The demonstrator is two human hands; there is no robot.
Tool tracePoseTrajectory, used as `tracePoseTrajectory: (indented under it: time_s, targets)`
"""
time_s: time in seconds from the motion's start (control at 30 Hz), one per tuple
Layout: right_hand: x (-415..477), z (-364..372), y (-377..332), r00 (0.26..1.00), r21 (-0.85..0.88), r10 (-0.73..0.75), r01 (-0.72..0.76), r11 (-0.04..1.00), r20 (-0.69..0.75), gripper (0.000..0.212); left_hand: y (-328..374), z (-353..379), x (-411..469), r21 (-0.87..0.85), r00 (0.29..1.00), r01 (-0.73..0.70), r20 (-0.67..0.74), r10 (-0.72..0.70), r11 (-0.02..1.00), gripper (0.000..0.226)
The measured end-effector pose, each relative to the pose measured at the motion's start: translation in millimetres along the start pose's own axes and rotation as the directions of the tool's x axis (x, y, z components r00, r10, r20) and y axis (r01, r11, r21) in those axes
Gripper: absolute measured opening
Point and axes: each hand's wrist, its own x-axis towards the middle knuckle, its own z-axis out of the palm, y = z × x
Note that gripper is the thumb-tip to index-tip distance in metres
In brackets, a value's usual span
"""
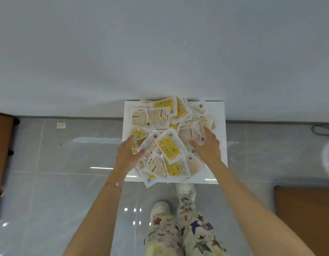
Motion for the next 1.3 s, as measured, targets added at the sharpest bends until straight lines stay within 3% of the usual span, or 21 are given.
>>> tracePoseTrajectory:
  time_s: [0.2,0.37,0.57,0.73,0.87,1.07,1.2,1.3]
  targets:
    - [26.0,25.6,6.8,0.994,0.027,0.055,-0.052,0.998,-0.096,0.094,1.4,40.9,15.6,0.047,0.997,-0.006,-0.077,0.010,0.999,0.079]
    - [34.3,26.5,8.5,0.986,0.313,0.125,-0.085,0.946,-0.112,0.099,-0.9,46.6,23.3,0.038,0.989,0.023,-0.145,-0.017,0.999,0.084]
    - [27.3,20.1,10.6,0.977,0.456,0.143,-0.055,0.888,-0.161,0.090,-4.0,37.8,27.2,-0.056,0.992,-0.001,-0.126,-0.006,0.998,0.060]
    - [25.6,11.1,19.5,0.970,0.509,0.198,-0.102,0.854,-0.139,0.062,-8.0,27.1,35.5,-0.194,0.993,-0.011,-0.121,-0.013,0.981,0.044]
    - [26.5,9.0,24.2,0.962,0.531,0.224,-0.111,0.840,-0.153,0.053,-3.8,13.9,33.2,-0.381,0.983,0.051,-0.144,-0.113,0.923,0.033]
    - [19.3,8.9,26.3,0.929,0.532,0.278,-0.113,0.839,-0.242,0.025,-6.9,0.0,27.9,-0.540,0.966,0.062,-0.178,-0.187,0.839,0.035]
    - [8.0,0.2,24.5,0.939,0.582,0.231,-0.041,0.812,-0.256,0.022,-11.1,-8.2,16.9,-0.720,0.951,0.103,-0.132,-0.280,0.687,0.029]
    - [1.7,-11.0,17.6,0.960,0.664,0.193,-0.010,0.747,-0.204,0.024,-9.4,-13.9,7.0,-0.761,0.958,0.122,-0.078,-0.277,0.637,0.029]
